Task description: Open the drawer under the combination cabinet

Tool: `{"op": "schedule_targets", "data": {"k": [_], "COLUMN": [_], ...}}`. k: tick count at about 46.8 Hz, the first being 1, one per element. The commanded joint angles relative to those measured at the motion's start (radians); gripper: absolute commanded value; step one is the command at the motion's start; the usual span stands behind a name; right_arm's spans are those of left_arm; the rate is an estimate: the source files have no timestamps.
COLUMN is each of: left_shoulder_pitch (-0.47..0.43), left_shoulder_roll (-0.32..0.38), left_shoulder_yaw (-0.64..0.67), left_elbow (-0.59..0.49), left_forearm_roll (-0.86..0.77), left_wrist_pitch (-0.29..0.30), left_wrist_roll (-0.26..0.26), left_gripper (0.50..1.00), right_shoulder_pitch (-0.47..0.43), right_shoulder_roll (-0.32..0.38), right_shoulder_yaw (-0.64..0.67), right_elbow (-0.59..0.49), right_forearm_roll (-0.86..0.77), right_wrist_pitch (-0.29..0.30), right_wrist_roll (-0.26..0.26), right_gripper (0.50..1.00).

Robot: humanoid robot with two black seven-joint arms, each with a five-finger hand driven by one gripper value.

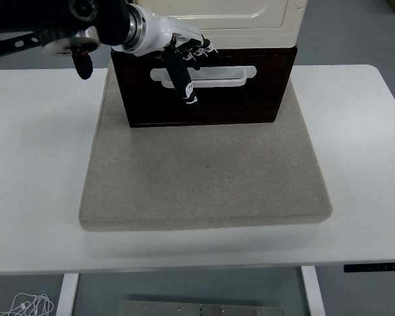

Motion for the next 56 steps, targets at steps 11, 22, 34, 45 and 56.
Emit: {"op": "schedule_targets", "data": {"k": [11, 22, 34, 45, 56], "left_shoulder_pitch": [0.028, 0.049, 0.068, 0.069, 0.089], "left_shoulder_roll": [-0.039, -0.066, -0.085, -0.105, -0.128], "left_shoulder_yaw": [0.01, 0.01, 0.01, 0.01, 0.011], "left_elbow": [0.053, 0.085, 0.114, 0.136, 0.157], "left_forearm_roll": [0.0, 0.0, 0.0, 0.0, 0.0], "left_wrist_pitch": [0.0, 0.001, 0.001, 0.001, 0.0], "left_wrist_roll": [0.0, 0.0, 0.0, 0.0, 0.0], "left_gripper": [1.0, 1.0, 1.0, 1.0, 1.0], "right_shoulder_pitch": [0.0, 0.0, 0.0, 0.0, 0.0], "right_shoulder_roll": [0.0, 0.0, 0.0, 0.0, 0.0], "right_shoulder_yaw": [0.0, 0.0, 0.0, 0.0, 0.0], "right_elbow": [-0.001, 0.0, 0.0, -0.001, -0.001], "right_forearm_roll": [-0.002, 0.0, 0.0, 0.0, 0.0], "right_wrist_pitch": [-0.001, 0.0, 0.0, 0.0, 0.0], "right_wrist_roll": [0.0, 0.0, 0.002, 0.0, 0.0], "right_gripper": [0.928, 0.928, 0.928, 0.926, 0.928]}}
